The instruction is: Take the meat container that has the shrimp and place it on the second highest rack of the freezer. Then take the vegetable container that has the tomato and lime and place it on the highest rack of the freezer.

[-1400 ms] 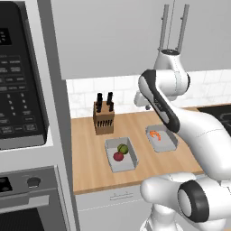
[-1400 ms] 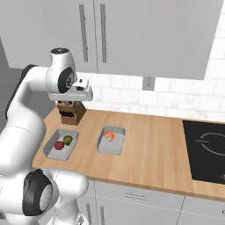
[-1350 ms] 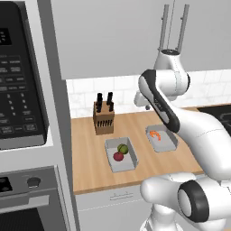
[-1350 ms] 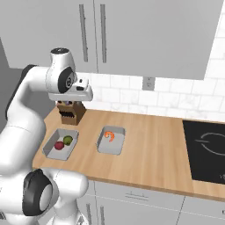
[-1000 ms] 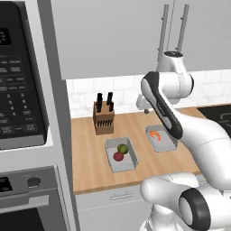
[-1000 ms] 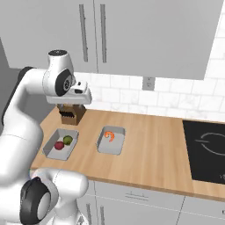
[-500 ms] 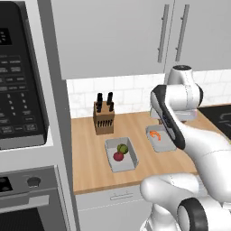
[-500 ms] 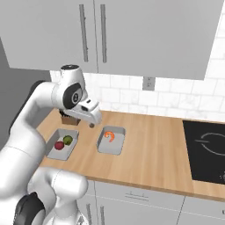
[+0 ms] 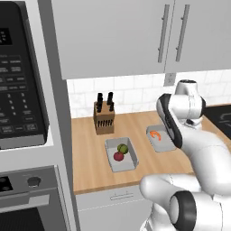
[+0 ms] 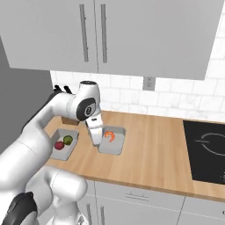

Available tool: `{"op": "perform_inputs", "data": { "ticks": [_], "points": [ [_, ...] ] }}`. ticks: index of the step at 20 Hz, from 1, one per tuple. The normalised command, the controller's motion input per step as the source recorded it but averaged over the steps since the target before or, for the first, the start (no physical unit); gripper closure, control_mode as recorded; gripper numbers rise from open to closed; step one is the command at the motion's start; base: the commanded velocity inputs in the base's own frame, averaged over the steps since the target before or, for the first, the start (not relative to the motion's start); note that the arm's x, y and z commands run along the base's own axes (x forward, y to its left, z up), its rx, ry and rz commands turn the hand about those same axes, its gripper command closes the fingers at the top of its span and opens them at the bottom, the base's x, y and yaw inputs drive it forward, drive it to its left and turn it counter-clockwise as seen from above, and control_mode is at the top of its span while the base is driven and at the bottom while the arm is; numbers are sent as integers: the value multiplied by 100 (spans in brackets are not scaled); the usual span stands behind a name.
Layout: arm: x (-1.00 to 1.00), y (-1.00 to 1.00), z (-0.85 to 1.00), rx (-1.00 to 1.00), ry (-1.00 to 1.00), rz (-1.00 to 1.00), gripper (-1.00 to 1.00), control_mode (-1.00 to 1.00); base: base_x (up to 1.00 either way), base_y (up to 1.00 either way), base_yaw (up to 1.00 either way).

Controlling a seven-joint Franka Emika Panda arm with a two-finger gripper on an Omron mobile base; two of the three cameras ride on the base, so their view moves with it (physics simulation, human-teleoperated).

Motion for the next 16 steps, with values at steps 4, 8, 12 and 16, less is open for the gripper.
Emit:
{"op": "perform_inputs", "data": {
  "ticks": [4,8,12,16],
  "points": [
    [1,-47,-8,9,0,-56,-100,-100,0,0,0],
    [20,-19,-31,12,1,-20,-100,-100,0,0,0],
    [48,0,-47,3,0,-5,-100,-100,0,0,0],
    [60,-6,-34,1,4,0,-100,-100,0,0,0]
  ]
}}
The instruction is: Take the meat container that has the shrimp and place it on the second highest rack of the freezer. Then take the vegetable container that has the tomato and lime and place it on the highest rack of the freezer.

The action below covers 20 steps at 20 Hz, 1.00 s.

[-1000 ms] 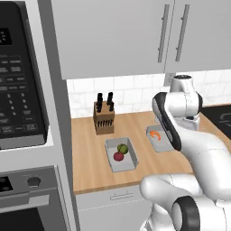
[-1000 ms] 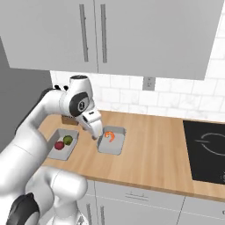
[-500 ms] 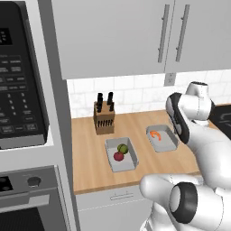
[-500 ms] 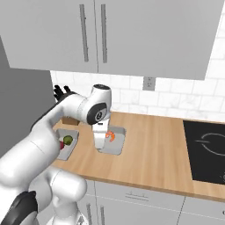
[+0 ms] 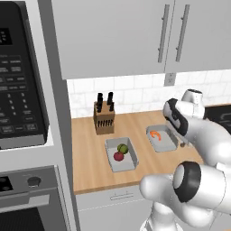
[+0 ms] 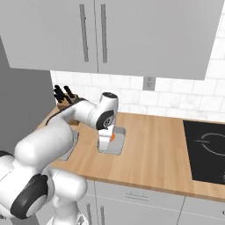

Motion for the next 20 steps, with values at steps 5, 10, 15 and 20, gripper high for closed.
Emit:
{"op": "perform_inputs", "data": {
  "ticks": [5,10,15,20],
  "points": [
    [46,0,-46,0,9,0,-100,-100,0,0,0],
    [35,-4,-50,0,2,0,-100,-100,0,0,0],
    [16,-9,-51,1,0,0,-100,-100,0,0,0],
    [21,-1,-33,0,0,0,-100,-100,0,0,0]
  ]
}}
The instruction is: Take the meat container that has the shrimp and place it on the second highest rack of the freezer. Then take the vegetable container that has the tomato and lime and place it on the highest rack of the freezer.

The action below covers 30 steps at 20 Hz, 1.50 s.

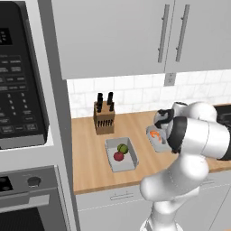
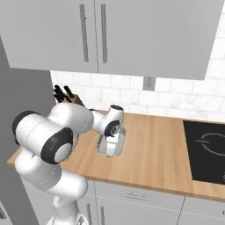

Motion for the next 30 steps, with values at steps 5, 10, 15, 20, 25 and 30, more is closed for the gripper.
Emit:
{"op": "perform_inputs", "data": {
  "ticks": [5,10,15,20,25,30],
  "points": [
    [0,2,-64,0,1,0,-100,-100,0,0,0],
    [0,18,-43,0,1,0,-100,-100,0,0,0],
    [0,25,-41,0,6,0,100,-100,0,0,0],
    [0,23,-27,0,8,0,100,-100,0,0,0],
    [-5,6,-1,0,1,-2,100,-100,0,0,0],
    [-40,0,28,0,-46,-14,100,-100,0,0,0]
  ]
}}
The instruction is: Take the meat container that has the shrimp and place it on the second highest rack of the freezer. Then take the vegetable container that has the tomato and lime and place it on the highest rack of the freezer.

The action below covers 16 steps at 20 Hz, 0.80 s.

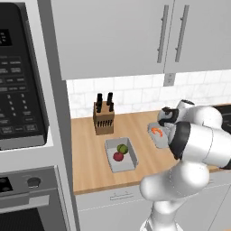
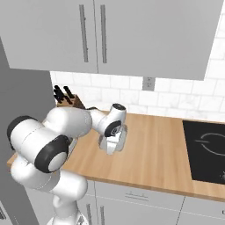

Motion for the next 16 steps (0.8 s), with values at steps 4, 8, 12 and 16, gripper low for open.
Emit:
{"op": "perform_inputs", "data": {
  "ticks": [4,8,12,16],
  "points": [
    [-21,1,47,0,-23,-18,100,-100,0,0,0],
    [-34,0,85,0,-11,-8,100,-100,0,0,0],
    [-59,1,100,-2,8,0,100,-100,0,0,0],
    [-76,10,100,-1,1,0,100,-100,0,0,0]
  ]
}}
